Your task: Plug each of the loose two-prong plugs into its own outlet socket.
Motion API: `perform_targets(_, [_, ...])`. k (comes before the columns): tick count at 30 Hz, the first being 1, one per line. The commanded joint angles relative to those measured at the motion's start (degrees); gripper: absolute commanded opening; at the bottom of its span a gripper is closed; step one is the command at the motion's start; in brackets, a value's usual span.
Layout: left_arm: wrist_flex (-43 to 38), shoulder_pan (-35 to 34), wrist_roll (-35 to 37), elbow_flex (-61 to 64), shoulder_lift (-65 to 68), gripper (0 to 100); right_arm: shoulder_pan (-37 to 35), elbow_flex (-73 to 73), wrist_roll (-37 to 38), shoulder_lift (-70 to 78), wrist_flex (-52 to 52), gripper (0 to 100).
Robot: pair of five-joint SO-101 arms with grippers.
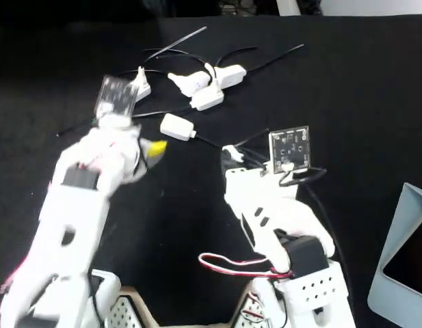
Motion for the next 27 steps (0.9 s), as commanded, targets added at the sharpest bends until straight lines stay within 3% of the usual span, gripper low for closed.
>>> perform_targets(1, [-1.4, -0.4, 3.7, -18.0, 18.8, 32, 0.9, -3.3, -0.6, -0.6, -0.1, 1.5])
perform_targets(7, [-1.7, 0.4, 12.7, -36.1, 38.6, 32, 0.9, -2.4, -0.6, -0.6, -0.2, 1.5])
perform_targets(11, [-1.7, 0.6, 14.6, -46.3, 50.0, 32, 0.9, -2.3, -0.6, -0.6, -0.2, 1.5])
perform_targets(22, [-0.4, 0.6, 11.9, -61.0, 70.1, 32, 0.7, -2.3, -0.6, -0.6, -0.1, 1.5])
perform_targets(27, [11.1, 0.3, 5.4, -61.5, 70.1, 32, 0.7, -2.3, -0.6, -0.6, 0.1, 1.5])
